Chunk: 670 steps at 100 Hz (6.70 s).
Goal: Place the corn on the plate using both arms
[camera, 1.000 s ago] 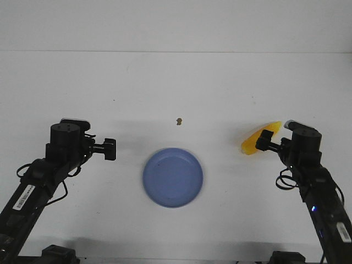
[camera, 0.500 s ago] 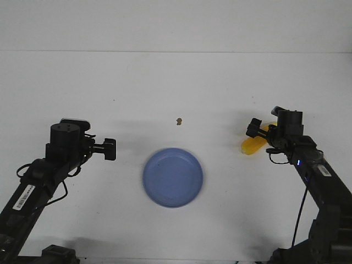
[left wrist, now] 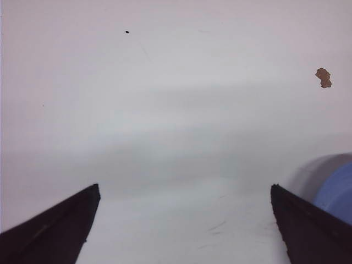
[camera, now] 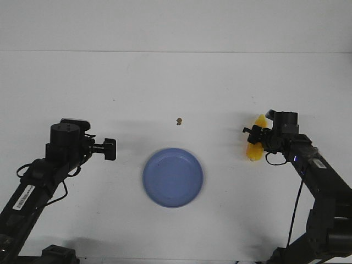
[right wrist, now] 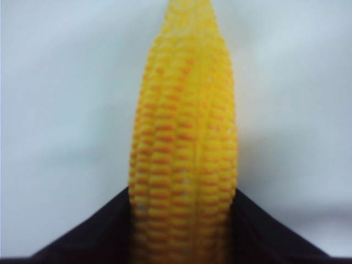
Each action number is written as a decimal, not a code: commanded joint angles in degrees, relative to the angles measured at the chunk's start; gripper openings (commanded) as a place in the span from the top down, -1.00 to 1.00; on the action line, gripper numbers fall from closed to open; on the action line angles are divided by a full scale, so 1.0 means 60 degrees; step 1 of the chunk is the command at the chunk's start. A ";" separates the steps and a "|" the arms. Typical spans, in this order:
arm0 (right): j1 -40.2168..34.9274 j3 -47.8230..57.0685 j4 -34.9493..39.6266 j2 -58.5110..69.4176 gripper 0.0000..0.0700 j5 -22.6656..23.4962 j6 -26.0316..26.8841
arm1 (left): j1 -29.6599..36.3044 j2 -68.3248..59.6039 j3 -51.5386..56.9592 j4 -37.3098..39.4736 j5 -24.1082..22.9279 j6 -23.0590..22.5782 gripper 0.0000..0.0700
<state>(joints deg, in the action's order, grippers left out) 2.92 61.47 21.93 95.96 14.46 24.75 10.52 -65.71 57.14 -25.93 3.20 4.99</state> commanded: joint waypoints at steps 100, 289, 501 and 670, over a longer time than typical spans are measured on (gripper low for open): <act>-0.7238 0.0131 0.0783 -0.0495 -0.67 -0.1428 -0.0845 | 0.0007 -0.0062 0.0131 0.0036 0.0000 -0.0146 -0.82; -0.1177 -0.5049 0.0342 -1.4364 1.00 -0.2732 -0.3417 | -0.0608 0.7308 -0.3974 0.1774 -0.0080 -0.0149 0.97; -0.1177 -0.5049 0.0342 -1.4360 1.00 -0.2728 -0.3413 | -0.1198 1.0925 -0.9391 0.5836 -0.0073 -0.0408 0.97; -0.0178 -1.0127 -0.5257 -1.5981 1.00 -0.2153 -0.3778 | -0.1198 1.0921 -0.9391 0.5839 -0.0073 -0.0408 0.97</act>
<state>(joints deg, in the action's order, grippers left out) 1.89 0.84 -8.97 0.08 1.52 2.76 3.40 -0.25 1.93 8.54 2.90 2.85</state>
